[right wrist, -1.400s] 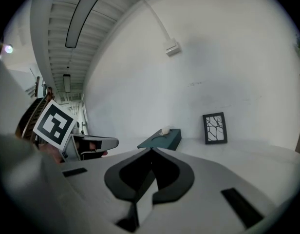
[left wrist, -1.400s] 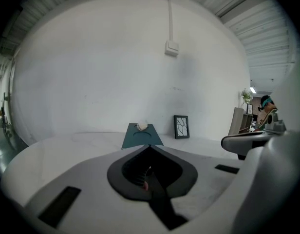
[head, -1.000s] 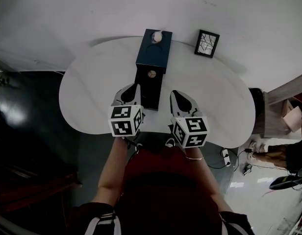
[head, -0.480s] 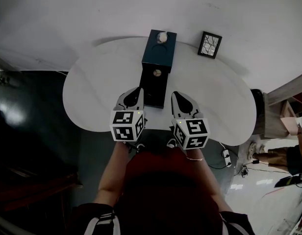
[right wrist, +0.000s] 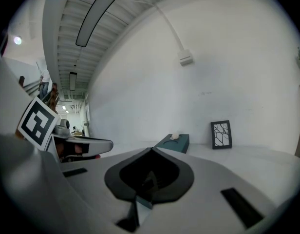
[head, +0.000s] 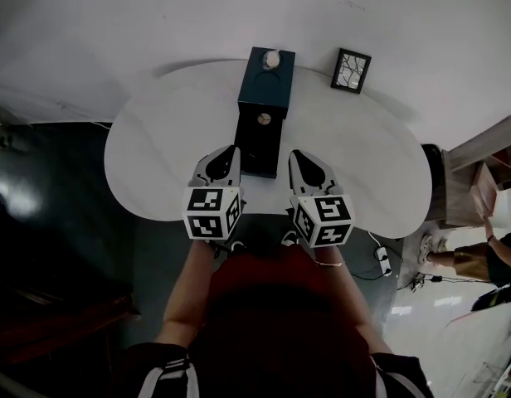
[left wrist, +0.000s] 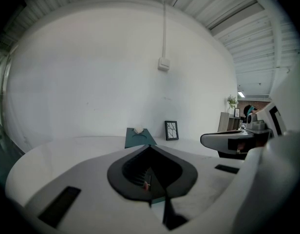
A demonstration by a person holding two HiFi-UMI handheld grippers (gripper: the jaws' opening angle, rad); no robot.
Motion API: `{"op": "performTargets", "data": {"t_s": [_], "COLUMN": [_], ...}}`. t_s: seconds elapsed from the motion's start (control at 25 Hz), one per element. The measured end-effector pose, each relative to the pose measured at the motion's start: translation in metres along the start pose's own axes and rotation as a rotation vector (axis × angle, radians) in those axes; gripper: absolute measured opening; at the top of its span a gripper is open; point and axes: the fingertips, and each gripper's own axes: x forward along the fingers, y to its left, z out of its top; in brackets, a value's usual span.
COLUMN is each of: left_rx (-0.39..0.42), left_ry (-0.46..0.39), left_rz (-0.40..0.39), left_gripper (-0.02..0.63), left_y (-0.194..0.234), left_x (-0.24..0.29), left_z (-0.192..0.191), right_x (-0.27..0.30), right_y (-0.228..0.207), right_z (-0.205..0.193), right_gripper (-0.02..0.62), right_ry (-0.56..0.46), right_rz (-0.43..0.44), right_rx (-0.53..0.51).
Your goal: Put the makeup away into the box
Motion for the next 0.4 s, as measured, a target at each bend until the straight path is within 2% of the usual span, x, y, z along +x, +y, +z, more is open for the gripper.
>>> {"op": "performTargets", "data": {"t_s": [0.4], "left_rx": [0.003], "left_ry": [-0.016], "left_rz": [-0.020], "left_gripper": [0.021], "left_y": [-0.0056], "left_x": [0.0009], "left_z": [0.0017], "right_x": [-0.0027], "right_y": [-0.0058], "right_z": [0.0032], "right_gripper": [0.014], "right_ry": [-0.023], "right_rz": [-0.009], "right_rx": [0.007]}}
